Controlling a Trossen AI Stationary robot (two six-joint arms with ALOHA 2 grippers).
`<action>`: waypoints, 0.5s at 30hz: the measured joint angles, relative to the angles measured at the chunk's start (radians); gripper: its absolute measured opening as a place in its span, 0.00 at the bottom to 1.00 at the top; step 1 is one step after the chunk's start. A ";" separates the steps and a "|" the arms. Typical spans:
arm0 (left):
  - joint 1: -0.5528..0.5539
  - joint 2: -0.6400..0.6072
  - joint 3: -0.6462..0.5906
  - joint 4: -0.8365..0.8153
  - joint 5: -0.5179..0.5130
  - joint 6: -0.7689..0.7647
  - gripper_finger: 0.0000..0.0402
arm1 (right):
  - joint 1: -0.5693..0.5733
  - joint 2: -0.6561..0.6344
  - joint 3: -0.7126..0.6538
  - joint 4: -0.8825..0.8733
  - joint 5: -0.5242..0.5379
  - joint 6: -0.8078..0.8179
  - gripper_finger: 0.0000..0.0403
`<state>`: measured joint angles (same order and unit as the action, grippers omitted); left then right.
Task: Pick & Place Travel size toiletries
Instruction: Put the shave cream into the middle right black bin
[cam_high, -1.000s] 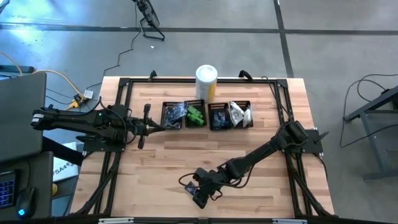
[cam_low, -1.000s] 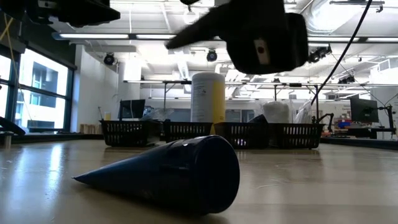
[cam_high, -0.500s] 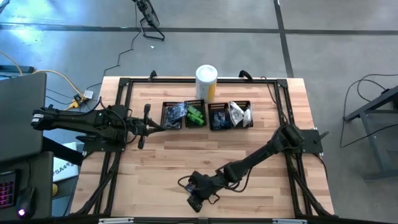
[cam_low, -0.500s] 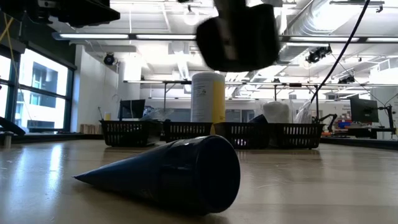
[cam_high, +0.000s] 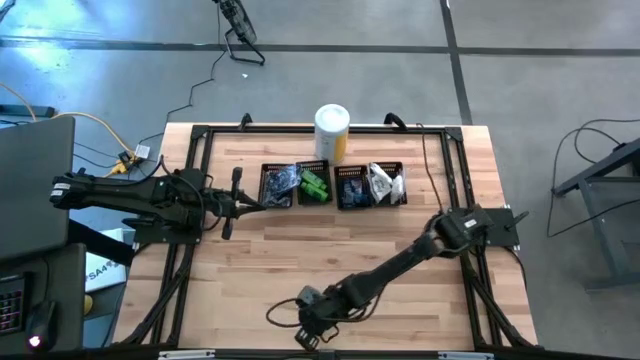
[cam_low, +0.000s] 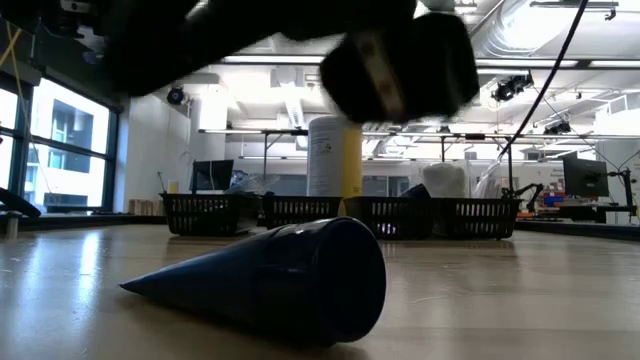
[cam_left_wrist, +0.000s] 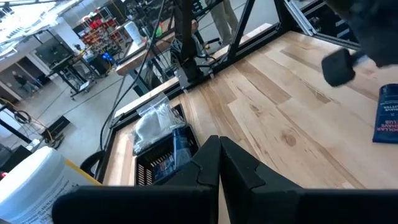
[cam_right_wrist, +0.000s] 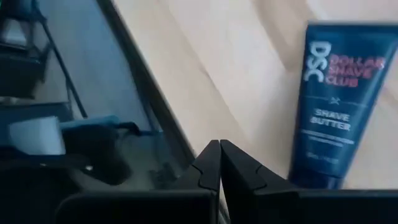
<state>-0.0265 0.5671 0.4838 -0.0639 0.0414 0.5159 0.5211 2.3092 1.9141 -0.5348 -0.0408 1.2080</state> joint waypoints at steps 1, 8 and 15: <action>0.000 0.000 0.000 0.000 0.000 0.001 0.01 | -0.002 0.012 0.000 -0.003 -0.014 0.000 0.01; 0.000 0.000 0.000 -0.008 0.000 0.002 0.01 | -0.015 0.041 0.000 -0.079 -0.026 0.001 0.01; 0.000 0.000 0.000 -0.008 -0.001 0.002 0.01 | -0.038 0.030 0.000 -0.206 -0.002 -0.029 0.01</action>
<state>-0.0267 0.5671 0.4835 -0.0721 0.0402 0.5179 0.4834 2.3390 1.9141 -0.7407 -0.0428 1.1794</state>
